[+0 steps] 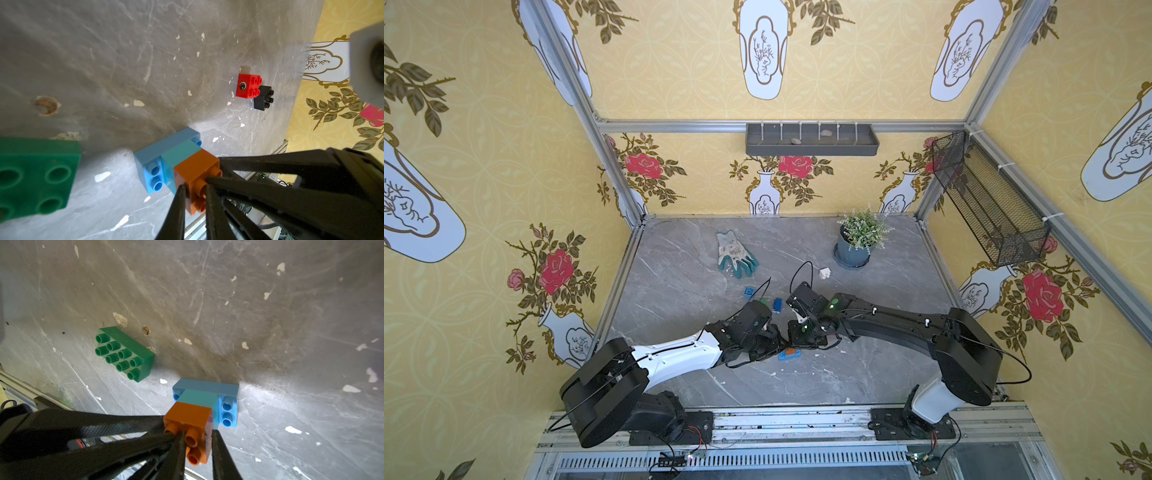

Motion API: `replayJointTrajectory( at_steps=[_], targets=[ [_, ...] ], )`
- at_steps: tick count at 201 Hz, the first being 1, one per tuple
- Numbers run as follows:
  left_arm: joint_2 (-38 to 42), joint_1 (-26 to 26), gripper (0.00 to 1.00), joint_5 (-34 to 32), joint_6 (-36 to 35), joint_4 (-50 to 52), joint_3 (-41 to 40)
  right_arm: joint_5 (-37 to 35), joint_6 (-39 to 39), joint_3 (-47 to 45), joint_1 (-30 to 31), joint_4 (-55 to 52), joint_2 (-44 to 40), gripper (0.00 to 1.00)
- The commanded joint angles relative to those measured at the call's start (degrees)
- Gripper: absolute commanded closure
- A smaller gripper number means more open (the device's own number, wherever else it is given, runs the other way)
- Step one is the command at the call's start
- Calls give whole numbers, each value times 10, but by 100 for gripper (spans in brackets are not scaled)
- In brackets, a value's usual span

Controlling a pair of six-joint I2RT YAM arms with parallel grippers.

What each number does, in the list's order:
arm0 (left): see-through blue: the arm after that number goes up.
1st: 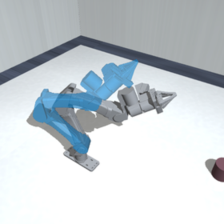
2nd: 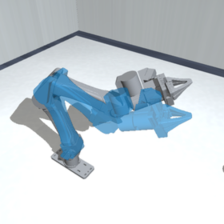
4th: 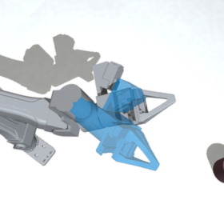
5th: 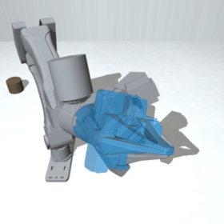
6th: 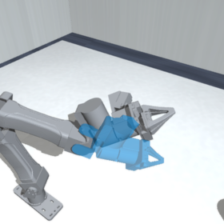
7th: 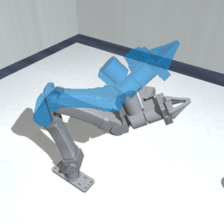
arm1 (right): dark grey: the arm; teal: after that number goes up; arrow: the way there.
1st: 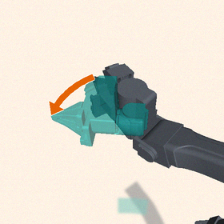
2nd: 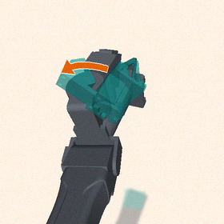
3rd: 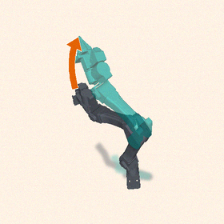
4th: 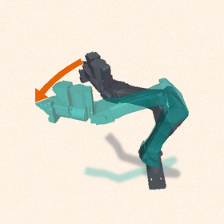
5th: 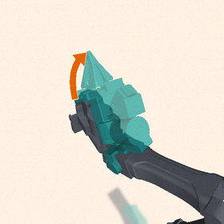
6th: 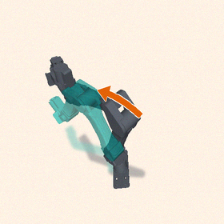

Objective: Assemble the number 1 with lego
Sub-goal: Assemble the lego brick with the lego brick.

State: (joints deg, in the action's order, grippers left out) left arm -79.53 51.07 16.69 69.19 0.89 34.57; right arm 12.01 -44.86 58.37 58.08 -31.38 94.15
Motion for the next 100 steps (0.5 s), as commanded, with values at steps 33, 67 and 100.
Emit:
replayJointTrajectory(
  at_steps=[33, 67, 100],
  targets=[
    [-22, 3, 87, -13, -8, 56, -5, -14, -11, -32, 13, -27, 28, 78],
    [5, 0, 82, -26, -27, 72, 10, -42, -7, 12, 16, -31, -1, 74],
    [53, 1, 70, -64, -56, 129, 53, -79, 19, 57, 13, -48, -29, 58]
  ],
)
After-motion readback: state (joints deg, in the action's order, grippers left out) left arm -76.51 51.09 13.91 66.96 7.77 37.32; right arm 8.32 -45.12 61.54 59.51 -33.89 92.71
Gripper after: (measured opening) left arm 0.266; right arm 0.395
